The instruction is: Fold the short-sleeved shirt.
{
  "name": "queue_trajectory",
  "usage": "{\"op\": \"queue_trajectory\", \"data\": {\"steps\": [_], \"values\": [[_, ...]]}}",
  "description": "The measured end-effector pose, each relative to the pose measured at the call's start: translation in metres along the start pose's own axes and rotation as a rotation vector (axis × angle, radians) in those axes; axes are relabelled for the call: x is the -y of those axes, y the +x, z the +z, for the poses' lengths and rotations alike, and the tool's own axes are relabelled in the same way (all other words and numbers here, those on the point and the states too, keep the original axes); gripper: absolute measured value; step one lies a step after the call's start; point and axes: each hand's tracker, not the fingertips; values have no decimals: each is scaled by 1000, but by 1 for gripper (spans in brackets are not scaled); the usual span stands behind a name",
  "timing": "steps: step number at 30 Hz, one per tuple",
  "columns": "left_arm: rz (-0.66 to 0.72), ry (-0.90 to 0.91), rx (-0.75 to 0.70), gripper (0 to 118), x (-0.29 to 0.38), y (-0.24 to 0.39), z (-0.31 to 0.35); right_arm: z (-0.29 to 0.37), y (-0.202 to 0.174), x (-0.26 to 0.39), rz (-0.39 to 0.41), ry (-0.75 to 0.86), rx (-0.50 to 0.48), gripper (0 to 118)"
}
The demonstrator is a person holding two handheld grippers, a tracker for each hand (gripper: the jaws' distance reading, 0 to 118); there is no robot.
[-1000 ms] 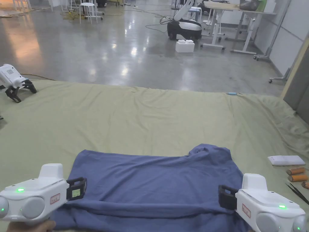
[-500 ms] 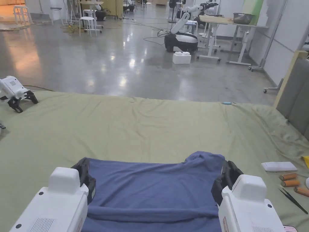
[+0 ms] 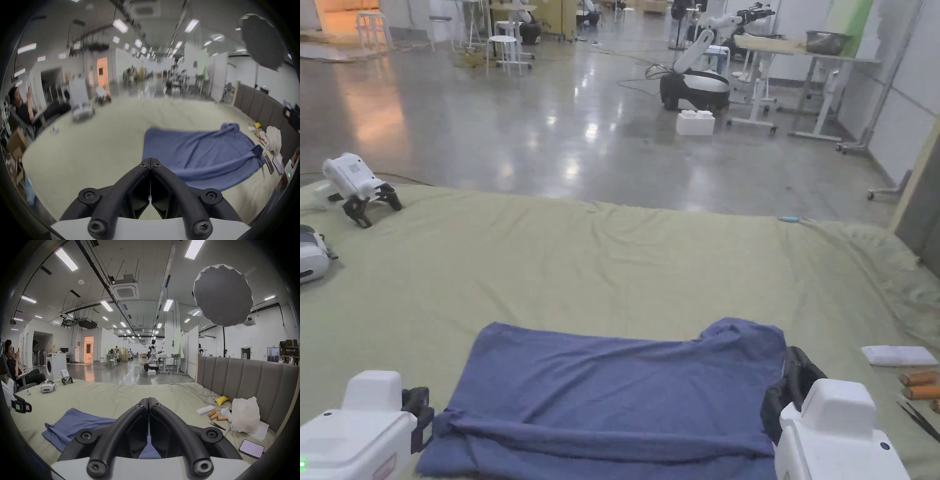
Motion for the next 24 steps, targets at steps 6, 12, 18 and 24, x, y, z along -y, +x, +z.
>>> {"op": "queue_trajectory", "data": {"steps": [6, 12, 18, 24], "values": [[100, -313, 51, 50, 14, -27, -62, -6, -4, 20, 31, -70, -19, 0], [96, -483, 65, 88, 23, -2, -87, -9, -8, 34, 66, -124, -40, 0], [-18, -491, -53, 79, 24, 32, -84, -11, 2, 46, 58, -171, -19, 0], [-113, -420, 7, 8, 27, 54, -65, -27, 32, 68, 68, -377, 76, 3]]}}
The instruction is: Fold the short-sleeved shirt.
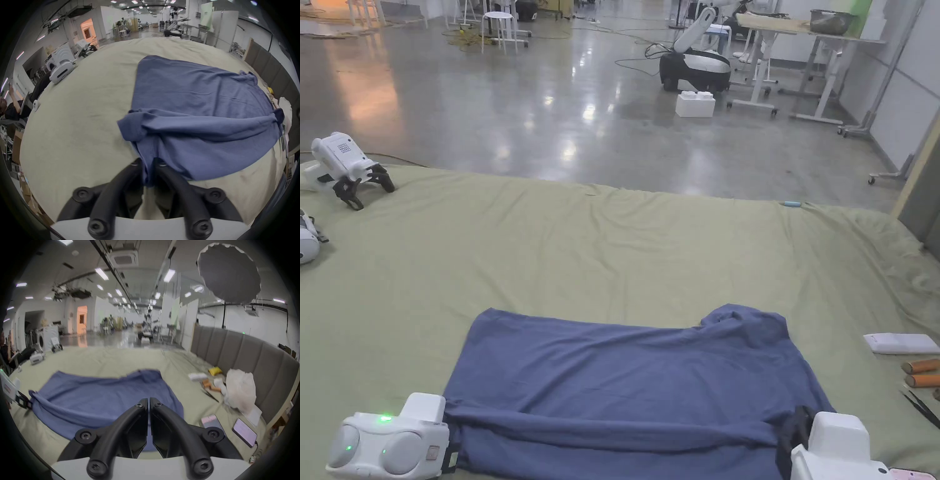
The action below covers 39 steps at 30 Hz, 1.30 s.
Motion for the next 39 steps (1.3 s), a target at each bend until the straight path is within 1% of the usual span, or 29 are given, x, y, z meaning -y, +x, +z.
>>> {"op": "queue_trajectory", "data": {"steps": [1, 2, 3, 4, 5, 6, 9, 11, 12, 13, 14, 16, 17, 18, 19, 20, 21, 22, 23, 28, 33, 35, 39], "values": [[5, 0, 18, 5, 2, 0, 3, -8, 8, 5, 4, -56, 8, 10], [9, 3, 23, 4, 4, -1, 6, -18, 19, 12, 3, -110, 3, 24], [12, 7, 30, 3, 6, -3, 10, -27, 29, 18, -6, -162, -1, 45], [16, 11, 34, 3, 7, -4, 15, -38, 39, 23, -16, -221, -3, 73], [28, 16, 42, 3, 3, -19, 13, -48, 48, 28, -24, -278, -13, 83], [37, 30, 38, 3, 4, -21, 18, -56, 57, 33, -34, -305, -26, 85], [28, 58, 22, 3, 3, -30, 23, -75, 69, 42, -19, -408, -78, 85], [49, 79, 41, 3, 5, -37, 27, -87, 70, 50, 19, -469, -116, 83], [58, 77, 45, 3, 5, -40, 28, -93, 71, 55, 17, -508, -128, 78], [63, 74, 44, 3, 4, -36, 27, -98, 71, 58, -1, -541, -136, 64], [65, 75, 49, 3, 5, -37, 27, -101, 71, 62, -18, -566, -150, 54], [64, 78, 48, 3, 6, -37, 26, -100, 69, 64, -29, -554, -171, 52], [69, 78, 49, 3, 6, -34, 24, -96, 67, 63, -21, -541, -156, 51], [75, 81, 51, 3, 6, -34, 25, -96, 67, 61, -17, -541, -156, 44], [79, 84, 50, 3, 6, -34, 26, -95, 67, 58, -18, -541, -162, 21], [80, 90, 52, 3, 5, -35, 28, -93, 67, 55, -42, -521, -224, 7], [79, 102, 51, 3, 4, -34, 30, -89, 62, 51, -23, -521, -181, 7], [78, 110, 54, 3, 2, -35, 34, -87, 59, 46, 35, -529, -161, 6], [79, 123, 60, 3, -1, -36, 40, -84, 58, 40, 54, -509, -168, 6], [66, 193, 75, 2, -19, -36, 72, -55, 61, -2, 65, -434, -155, 5], [65, 226, 77, 2, -29, -43, 107, -21, 65, -38, 106, -402, -141, 5], [80, 222, 83, 2, -25, -51, 119, -7, 68, -43, 124, -419, -146, 5], [113, 205, 93, 2, 2, -63, 128, 17, 78, -30, 98, -442, -179, 5]]}}
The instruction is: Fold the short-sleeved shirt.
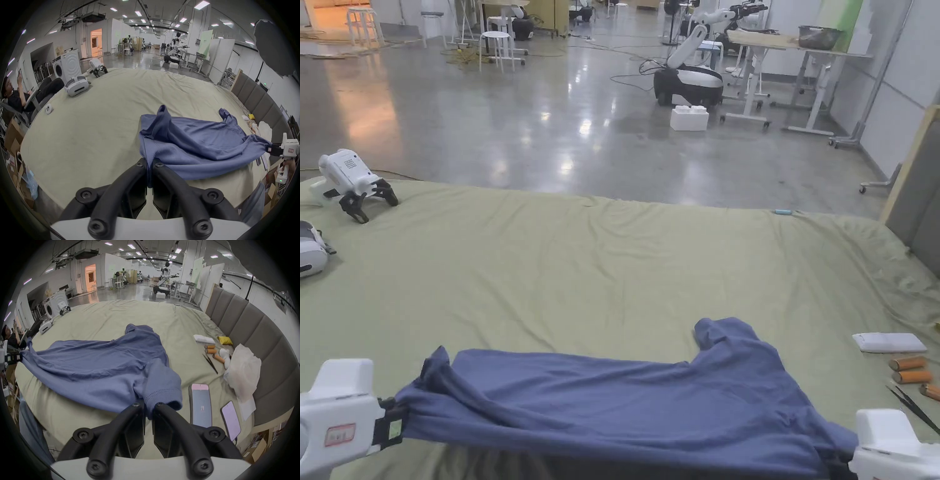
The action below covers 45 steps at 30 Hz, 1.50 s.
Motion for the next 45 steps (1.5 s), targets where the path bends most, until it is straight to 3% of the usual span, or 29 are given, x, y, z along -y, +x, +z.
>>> {"op": "queue_trajectory", "data": {"steps": [15, 19, 21, 22, 23, 25, 30, 34, 38, 41, 42, 45], "values": [[4, -255, -85, 2, 135, -3, -33, -31, -35, 120, 40, -174, 40, 5], [-18, -245, -103, 4, 132, 7, -30, -38, -32, 122, -23, -150, 28, 12], [-33, -214, -93, 22, 127, 9, -21, -28, -32, 117, -41, -145, 55, 33], [-40, -192, -95, 42, 124, 11, -15, -23, -33, 115, -44, -131, 70, 58], [-46, -158, -83, 56, 119, 13, -8, -14, -34, 109, -45, -89, 86, 71], [-40, -68, -57, 70, 105, 21, 4, 7, -38, 92, -57, 21, 68, 76], [-59, 246, -14, 70, 60, 43, 22, 45, -68, 37, -30, 408, 62, 76], [-105, 481, -56, 69, 30, 69, 32, 68, -96, -1, -76, 686, 87, 74], [-112, 640, -82, 60, 10, 89, 43, 85, -118, -23, -115, 826, 131, 62], [-141, 727, -106, 27, 5, 98, 51, 87, -127, -30, -117, 854, 112, 16], [-151, 745, -117, 20, 5, 101, 53, 88, -128, -30, -116, 868, 88, 9], [-175, 797, -125, 2, 7, 104, 58, 88, -134, -28, -104, 886, 94, 4]]}}
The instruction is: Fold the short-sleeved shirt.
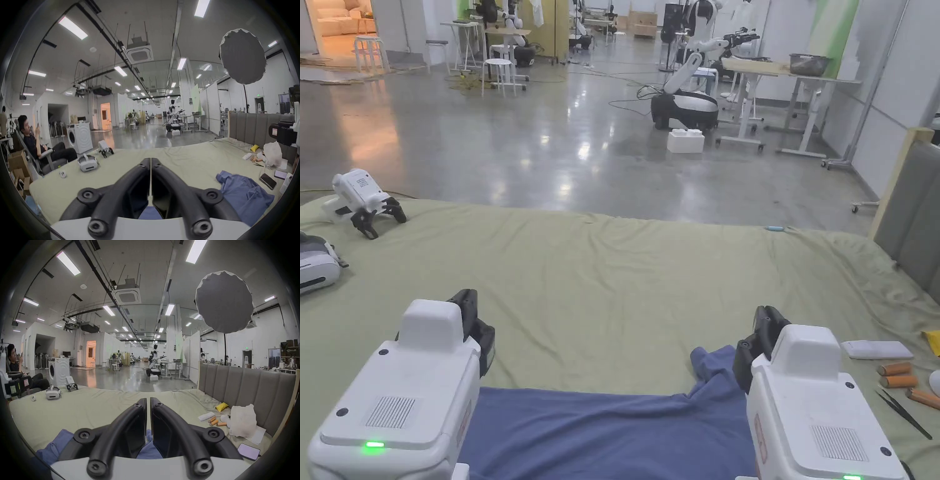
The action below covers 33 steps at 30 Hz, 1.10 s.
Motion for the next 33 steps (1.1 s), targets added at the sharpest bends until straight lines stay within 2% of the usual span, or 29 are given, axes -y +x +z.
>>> {"op": "queue_trajectory", "data": {"steps": [2, 8, 12, 15, 21, 24, 26, 27, 28, 29, 33], "values": [[-12, -1, -9, 0, -2, 4, 3, 1, -3, 0, 2, 11, 1, 0], [21, -38, 7, 0, 3, 1, 4, 4, -2, 1, 6, 29, 7, 0], [45, -138, 24, 0, 18, -12, -2, 4, 3, 6, 16, 25, 1, 0], [78, -250, 15, 0, 38, -29, -21, 1, 5, 12, 16, 3, 3, 0], [211, -637, 78, 0, 92, -70, -112, -12, 10, 21, 16, -51, -1, 0], [190, -789, 86, 0, 123, -78, -161, -24, 11, 27, 26, -89, -3, 0], [196, -883, 82, 14, 129, -74, -178, -32, 12, 34, 30, -116, -1, 0], [220, -922, 71, 29, 137, -74, -189, -36, 12, 37, 33, -128, -2, 0], [237, -948, 56, 51, 146, -74, -201, -40, 14, 41, 36, -142, -1, 0], [248, -978, 54, 58, 145, -75, -208, -43, 14, 45, 40, -154, 3, 0], [182, -1034, 58, 58, 156, -65, -228, -57, 20, 63, 54, -206, 8, 0]]}}
